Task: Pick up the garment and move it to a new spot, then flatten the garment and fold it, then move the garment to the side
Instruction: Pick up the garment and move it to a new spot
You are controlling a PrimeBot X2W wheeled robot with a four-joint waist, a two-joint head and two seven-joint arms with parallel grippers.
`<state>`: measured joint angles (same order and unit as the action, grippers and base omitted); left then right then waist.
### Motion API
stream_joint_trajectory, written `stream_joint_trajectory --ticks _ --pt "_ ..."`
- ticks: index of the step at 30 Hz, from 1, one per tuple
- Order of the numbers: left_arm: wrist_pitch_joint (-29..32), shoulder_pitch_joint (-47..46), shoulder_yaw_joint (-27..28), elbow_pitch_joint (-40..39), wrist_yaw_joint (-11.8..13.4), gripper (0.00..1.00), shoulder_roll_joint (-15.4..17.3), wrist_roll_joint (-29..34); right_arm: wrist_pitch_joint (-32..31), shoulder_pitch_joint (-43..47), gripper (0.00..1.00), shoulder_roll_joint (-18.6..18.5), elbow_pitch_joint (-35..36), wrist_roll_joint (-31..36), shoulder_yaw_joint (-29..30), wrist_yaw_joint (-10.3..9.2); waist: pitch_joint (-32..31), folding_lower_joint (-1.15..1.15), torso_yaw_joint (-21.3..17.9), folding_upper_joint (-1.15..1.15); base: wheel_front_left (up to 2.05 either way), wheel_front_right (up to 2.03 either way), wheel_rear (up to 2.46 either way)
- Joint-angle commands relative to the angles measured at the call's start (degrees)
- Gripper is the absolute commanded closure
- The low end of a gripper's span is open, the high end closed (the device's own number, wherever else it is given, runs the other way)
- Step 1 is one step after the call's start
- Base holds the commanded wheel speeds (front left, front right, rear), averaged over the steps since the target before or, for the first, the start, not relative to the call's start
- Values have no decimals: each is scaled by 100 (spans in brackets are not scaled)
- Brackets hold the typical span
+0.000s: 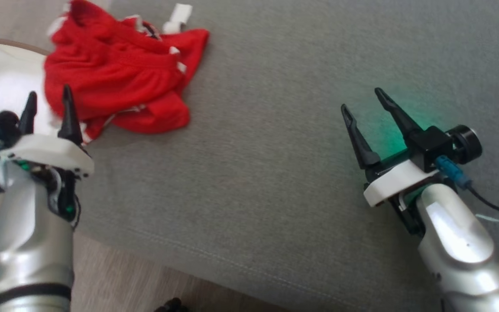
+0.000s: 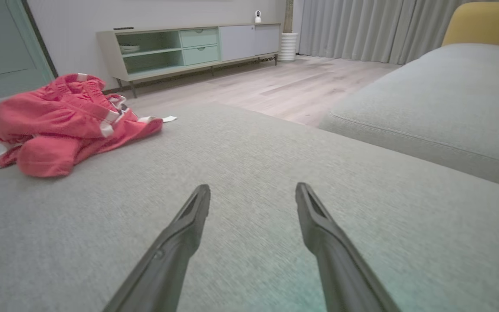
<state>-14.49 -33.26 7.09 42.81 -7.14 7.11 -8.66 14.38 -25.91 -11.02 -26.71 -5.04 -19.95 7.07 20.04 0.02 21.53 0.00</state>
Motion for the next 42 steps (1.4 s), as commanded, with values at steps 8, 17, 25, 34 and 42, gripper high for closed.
stream_joint_trajectory --ticks 8,17,25,34,42 --pt "-51 -827 -179 1111 -10 0 733 189 62 -105 0 -102 332 -19 -35 42 432 -2 -367 0 0 0 0" --pt "-51 -1150 -272 1713 64 100 814 266 62 -51 0 -100 324 -19 60 42 414 -2 -432 0 0 0 0" --pt "-51 -1328 -498 911 56 100 1040 519 62 91 0 192 256 -94 131 42 -34 -2 -525 0 0 0 0" --pt "-51 -1621 -1159 -86 -12 100 966 729 62 381 0 569 226 -212 162 42 -790 -2 -1103 0 0 0 0" --pt "-51 -1522 -1952 -536 -32 100 450 518 62 509 0 752 314 -382 -5 42 -1095 -2 -2219 0 0 0 0"
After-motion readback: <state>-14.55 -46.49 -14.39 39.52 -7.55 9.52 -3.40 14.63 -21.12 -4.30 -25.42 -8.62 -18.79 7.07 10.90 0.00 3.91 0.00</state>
